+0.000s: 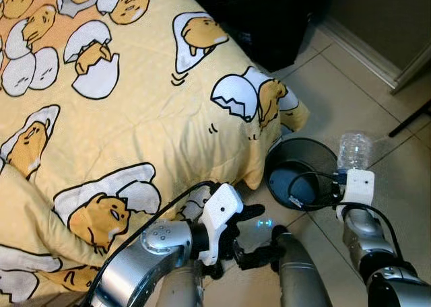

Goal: Clean up the room

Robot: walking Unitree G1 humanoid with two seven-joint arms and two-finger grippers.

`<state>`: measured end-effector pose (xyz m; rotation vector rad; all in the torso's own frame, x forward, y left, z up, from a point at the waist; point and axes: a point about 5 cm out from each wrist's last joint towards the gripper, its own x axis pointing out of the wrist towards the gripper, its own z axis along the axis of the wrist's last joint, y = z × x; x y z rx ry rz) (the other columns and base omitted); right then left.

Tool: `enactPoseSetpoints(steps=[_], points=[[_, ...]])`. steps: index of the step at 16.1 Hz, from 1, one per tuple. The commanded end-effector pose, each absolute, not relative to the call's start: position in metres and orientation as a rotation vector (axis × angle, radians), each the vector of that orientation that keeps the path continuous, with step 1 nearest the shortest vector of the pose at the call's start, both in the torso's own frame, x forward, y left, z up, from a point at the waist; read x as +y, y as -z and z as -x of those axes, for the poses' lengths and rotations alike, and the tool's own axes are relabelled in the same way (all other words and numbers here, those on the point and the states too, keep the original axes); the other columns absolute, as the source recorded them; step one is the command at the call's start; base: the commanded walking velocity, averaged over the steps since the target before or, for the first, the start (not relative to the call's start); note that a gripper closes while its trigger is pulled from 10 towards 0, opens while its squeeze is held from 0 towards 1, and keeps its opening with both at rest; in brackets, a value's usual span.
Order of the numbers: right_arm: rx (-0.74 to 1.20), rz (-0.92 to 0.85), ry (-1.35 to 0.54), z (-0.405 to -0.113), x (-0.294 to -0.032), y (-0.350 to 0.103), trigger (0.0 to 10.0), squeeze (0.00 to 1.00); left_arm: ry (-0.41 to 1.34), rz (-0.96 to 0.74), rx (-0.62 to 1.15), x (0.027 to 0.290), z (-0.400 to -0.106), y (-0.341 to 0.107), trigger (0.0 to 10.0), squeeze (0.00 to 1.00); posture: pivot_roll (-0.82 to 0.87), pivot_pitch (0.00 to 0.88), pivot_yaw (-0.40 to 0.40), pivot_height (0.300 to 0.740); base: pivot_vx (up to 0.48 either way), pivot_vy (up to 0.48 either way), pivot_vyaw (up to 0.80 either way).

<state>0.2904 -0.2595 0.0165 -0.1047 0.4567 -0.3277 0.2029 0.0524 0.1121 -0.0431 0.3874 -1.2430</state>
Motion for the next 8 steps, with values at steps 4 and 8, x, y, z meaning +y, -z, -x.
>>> enactPoseSetpoints(steps=[4,8], points=[[0.509,0.097,0.317,-0.2814,-0.2565,-0.005,10.0,0.0,1.239,0.055,0.419,0.055,-0.1968,-0.1084,10.0,0.0,-0.13,0.443,0.224,0.732,0.0,0.0,0.0],[0.509,0.097,0.317,-0.2814,-0.2565,-0.005,10.0,0.0,1.239,0.055,0.419,0.055,-0.1968,-0.1084,10.0,0.0,-0.13,0.443,0.224,0.732,0.0,0.0,0.0]])
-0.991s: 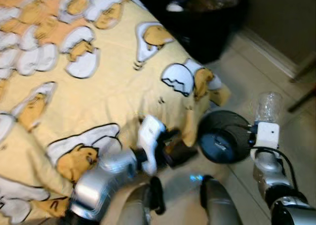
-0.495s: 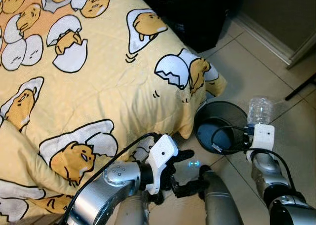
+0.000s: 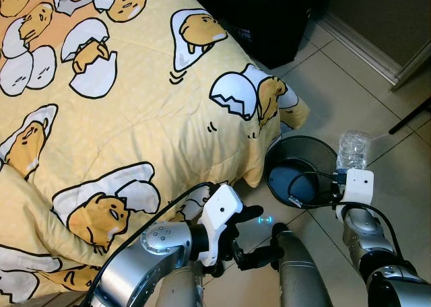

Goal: Clean up the room

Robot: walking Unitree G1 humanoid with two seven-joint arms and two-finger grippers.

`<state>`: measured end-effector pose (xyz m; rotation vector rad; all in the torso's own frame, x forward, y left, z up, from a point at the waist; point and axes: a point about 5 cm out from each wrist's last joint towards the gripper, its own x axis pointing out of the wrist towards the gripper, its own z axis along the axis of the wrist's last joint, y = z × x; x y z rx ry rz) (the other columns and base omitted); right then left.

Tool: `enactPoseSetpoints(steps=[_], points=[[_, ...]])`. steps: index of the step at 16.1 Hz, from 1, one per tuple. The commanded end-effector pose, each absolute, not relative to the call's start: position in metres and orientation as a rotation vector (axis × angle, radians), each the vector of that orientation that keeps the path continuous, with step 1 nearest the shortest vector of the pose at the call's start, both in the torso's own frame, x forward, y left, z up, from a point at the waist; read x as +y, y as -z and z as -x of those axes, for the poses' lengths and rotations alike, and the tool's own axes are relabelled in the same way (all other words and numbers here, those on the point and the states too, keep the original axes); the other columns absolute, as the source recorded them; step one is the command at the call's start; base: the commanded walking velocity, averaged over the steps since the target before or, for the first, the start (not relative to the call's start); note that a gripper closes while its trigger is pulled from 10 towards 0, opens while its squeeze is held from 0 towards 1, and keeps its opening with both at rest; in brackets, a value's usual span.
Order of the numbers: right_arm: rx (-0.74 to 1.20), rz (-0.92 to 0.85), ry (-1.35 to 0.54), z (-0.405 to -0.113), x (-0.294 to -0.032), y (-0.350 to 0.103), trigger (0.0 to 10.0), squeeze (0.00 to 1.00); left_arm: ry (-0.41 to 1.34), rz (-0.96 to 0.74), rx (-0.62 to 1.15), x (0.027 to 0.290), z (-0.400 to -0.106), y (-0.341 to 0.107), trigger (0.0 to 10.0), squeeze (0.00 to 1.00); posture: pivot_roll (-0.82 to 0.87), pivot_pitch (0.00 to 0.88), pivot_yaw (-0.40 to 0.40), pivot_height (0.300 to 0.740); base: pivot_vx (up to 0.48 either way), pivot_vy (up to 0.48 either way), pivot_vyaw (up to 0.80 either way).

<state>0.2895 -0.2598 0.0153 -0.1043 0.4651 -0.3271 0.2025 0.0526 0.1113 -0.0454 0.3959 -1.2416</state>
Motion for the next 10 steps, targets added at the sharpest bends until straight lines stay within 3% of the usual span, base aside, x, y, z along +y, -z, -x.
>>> enactPoseSetpoints(steps=[1,10], points=[[0.509,0.097,0.317,-0.2814,-0.2565,-0.005,10.0,0.0,1.239,0.055,0.419,0.055,-0.1968,-0.1084,10.0,0.0,-0.13,0.443,0.224,0.732,0.0,0.0,0.0],[0.509,0.097,0.317,-0.2814,-0.2565,-0.005,10.0,0.0,1.239,0.055,0.419,0.055,-0.1968,-0.1084,10.0,0.0,-0.13,0.443,0.224,0.732,0.0,0.0,0.0]])
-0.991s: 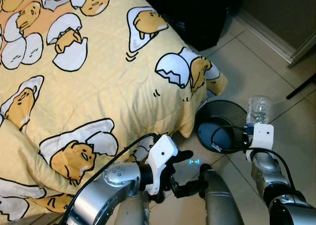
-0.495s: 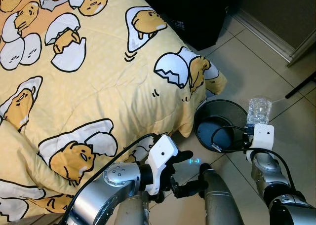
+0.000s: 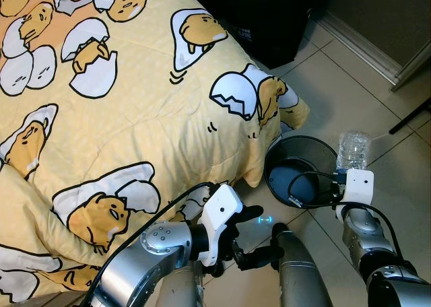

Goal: Clean up the room

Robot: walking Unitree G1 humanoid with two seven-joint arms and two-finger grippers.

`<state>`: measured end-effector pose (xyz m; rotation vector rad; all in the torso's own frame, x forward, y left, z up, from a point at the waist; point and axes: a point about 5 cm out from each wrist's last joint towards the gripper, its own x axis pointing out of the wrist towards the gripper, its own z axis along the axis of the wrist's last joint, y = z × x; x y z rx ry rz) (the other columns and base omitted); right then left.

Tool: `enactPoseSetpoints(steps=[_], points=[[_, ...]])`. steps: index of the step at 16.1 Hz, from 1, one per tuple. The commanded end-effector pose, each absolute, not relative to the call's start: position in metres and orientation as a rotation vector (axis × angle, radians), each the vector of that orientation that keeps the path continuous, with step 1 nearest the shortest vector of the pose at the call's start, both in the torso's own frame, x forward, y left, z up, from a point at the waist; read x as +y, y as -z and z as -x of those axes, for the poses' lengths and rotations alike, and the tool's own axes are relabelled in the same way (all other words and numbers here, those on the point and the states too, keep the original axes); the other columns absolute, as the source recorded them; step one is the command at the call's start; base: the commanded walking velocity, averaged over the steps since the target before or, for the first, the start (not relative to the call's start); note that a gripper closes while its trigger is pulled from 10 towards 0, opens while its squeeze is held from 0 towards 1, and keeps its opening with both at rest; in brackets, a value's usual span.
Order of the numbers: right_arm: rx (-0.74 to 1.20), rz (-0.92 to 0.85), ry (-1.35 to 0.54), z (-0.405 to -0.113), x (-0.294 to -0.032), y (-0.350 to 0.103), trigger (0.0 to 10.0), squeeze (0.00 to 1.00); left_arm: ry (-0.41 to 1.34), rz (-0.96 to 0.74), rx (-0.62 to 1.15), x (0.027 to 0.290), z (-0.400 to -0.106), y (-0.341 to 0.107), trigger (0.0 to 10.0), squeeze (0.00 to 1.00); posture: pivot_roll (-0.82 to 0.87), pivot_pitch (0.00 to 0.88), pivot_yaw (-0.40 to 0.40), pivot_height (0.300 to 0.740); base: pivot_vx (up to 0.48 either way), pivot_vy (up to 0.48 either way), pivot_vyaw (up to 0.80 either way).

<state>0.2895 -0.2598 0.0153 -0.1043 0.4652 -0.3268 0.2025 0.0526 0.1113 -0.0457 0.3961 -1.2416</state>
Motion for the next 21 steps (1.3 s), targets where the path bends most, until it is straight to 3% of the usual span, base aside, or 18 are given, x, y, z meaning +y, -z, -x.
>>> enactPoseSetpoints(steps=[1,2,3,5,21], points=[[0.509,0.097,0.317,-0.281,-0.256,-0.005,10.0,0.0,1.239,0.055,0.419,0.055,-0.197,-0.108,10.0,0.0,-0.13,0.443,0.224,0.732,0.0,0.0,0.0],[0.513,0.102,0.313,-0.282,-0.257,-0.005,10.0,0.0,1.236,0.059,0.423,0.055,-0.196,-0.109,10.0,0.0,0.0,0.0,0.0,0.74,0.0,0.0,0.0],[0.485,0.11,0.301,-0.289,-0.256,-0.012,10.0,0.0,1.2,0.061,0.415,0.056,-0.196,-0.108,10.0,0.0,-0.11,0.428,0.183,0.74,0.0,0.0,0.0],[0.441,0.119,0.285,-0.3,-0.255,-0.023,10.0,0.0,1.144,0.064,0.402,0.056,-0.198,-0.107,10.0,0.0,-0.11,0.427,0.18,0.74,0.0,0.0,0.0],[0.452,0.104,0.27,-0.303,-0.248,-0.022,10.0,0.0,1.104,0.043,0.402,0.061,-0.198,-0.106,10.0,0.0,-0.09,0.426,0.181,0.74,0.0,0.0,0.0]])
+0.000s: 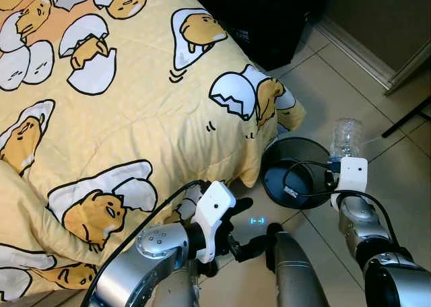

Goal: Clean up the room

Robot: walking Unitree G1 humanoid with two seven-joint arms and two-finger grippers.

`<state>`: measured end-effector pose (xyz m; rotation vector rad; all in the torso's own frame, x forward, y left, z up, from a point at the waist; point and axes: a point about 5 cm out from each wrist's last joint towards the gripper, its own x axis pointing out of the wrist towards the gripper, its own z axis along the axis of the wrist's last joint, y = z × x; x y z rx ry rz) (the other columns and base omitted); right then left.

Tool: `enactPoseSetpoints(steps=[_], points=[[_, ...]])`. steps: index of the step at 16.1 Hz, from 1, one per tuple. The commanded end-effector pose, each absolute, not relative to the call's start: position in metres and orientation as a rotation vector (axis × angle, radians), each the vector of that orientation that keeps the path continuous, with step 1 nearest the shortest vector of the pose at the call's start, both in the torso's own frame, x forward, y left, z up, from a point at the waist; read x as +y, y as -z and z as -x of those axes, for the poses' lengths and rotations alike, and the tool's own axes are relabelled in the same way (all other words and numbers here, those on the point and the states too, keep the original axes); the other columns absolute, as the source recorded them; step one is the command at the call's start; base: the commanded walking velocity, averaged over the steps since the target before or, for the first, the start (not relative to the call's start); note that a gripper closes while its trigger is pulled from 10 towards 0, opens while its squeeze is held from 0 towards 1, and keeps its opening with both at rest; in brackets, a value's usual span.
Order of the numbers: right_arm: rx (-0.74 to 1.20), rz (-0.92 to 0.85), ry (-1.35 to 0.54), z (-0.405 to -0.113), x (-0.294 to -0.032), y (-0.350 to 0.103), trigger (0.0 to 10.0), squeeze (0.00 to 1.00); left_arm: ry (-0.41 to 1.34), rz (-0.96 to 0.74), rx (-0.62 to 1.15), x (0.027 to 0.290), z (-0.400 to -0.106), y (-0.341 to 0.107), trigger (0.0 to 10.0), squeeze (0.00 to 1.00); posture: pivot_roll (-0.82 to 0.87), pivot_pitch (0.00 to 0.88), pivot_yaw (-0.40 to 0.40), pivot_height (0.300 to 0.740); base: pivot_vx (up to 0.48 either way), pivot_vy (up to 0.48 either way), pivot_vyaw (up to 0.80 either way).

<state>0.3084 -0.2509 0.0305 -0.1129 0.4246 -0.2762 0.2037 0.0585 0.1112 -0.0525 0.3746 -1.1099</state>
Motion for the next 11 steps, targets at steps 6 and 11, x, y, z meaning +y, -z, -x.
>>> enactPoseSetpoints(steps=[6,11], points=[[0.427,0.082,0.255,-0.303,-0.246,-0.023,0.0,0.0,1.087,0.039,0.401,0.065,-0.198,-0.107,10.0,0.0,-0.07,0.429,0.175,0.74,0.0,0.0,0.0],[0.394,0.083,0.21,-0.31,-0.239,-0.029,0.0,0.0,1.072,0.043,0.4,0.066,-0.197,-0.107,10.0,0.0,-0.06,0.43,0.168,0.74,0.0,0.0,0.0]])
